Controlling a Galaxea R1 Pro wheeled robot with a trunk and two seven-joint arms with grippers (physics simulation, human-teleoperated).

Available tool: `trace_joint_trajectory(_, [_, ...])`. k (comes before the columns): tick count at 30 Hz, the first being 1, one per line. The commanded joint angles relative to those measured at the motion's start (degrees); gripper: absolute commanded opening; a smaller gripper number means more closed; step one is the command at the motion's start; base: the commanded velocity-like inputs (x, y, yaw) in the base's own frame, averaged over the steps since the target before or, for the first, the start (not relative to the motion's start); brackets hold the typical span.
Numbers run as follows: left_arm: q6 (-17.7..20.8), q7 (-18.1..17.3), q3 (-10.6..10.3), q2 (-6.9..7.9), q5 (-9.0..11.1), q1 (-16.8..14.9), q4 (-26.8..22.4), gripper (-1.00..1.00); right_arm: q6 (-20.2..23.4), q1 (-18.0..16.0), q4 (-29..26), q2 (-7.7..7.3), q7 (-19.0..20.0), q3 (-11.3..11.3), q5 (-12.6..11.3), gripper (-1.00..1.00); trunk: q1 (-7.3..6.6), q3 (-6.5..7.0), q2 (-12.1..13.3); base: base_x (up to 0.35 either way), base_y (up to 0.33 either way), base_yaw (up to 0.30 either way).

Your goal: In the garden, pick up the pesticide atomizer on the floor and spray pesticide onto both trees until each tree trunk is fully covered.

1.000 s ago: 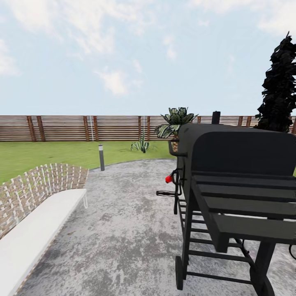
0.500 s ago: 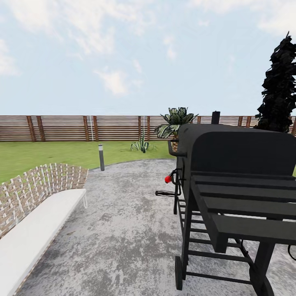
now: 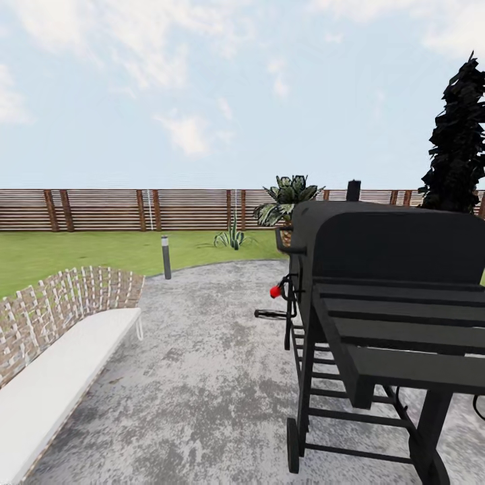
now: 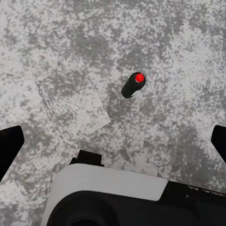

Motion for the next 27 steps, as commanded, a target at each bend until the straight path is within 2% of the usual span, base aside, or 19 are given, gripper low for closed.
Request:
trace_joint_trajectory(1, [-0.10, -0.52, 0.26, 0.01, 0.43, -0.04, 0.07, 1.00, -0.14, -0.01, -0.03, 0.02, 0.03, -0.29, 0.07, 1.00, 0.23, -0.25, -0.45, 0.000, 0.000, 0.000])
trace_joint_trajectory(27, [-0.12, -0.53, 0.17, 0.01, 0.33, -0.04, 0.07, 1.00, -0.17, -0.01, -0.03, 0.00, -0.01, -0.27, 0.07, 1.00, 5.94, -4.91, -10.88, 0.000, 0.000, 0.000])
